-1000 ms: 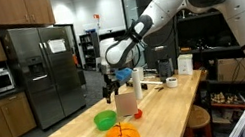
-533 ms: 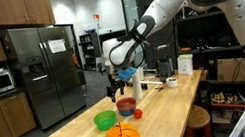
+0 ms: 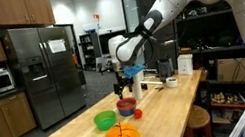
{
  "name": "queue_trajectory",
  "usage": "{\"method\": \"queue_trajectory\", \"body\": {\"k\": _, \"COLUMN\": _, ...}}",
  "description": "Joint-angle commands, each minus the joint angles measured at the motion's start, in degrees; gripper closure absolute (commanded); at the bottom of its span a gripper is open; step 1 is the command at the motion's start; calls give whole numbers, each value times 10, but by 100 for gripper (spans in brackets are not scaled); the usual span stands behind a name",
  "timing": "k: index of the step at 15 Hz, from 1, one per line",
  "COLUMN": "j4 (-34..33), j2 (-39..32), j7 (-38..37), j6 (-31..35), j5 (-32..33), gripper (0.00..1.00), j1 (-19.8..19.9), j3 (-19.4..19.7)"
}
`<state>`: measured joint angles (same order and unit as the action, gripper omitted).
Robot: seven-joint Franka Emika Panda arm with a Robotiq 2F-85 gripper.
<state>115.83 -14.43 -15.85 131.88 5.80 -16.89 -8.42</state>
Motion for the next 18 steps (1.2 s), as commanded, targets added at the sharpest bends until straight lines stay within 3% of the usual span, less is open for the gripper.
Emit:
{"method": "queue_trajectory", "body": {"k": 1, "j4": 65, "j2": 53, "j7": -37, "j6": -3, "j5": 3, "gripper": 0, "j1": 9, "j3": 4}}
{"method": "queue_trajectory", "body": {"k": 11, "j4": 151, "j2": 79, "j7": -111, "j6": 85, "j5": -49, "gripper": 0, "j1": 38, "j3": 8}}
{"method": "queue_trajectory", "body": {"k": 16, "j4": 156, "j2": 73, "j7": -202, "j6": 78, "j5": -5, "gripper": 0, "j1": 31, "j3": 21}}
{"method": "queue_trajectory", "body": {"k": 17, "j4": 156, "j2": 71, "j7": -209, "j6": 80, "j5": -5, "gripper": 2, "j1": 33, "j3": 21}}
{"method": "queue_trajectory", "body": {"k": 18, "j4": 156, "j2": 70, "j7": -220, "j6": 82, "j5": -2, "gripper": 26, "j1": 33, "j3": 21}}
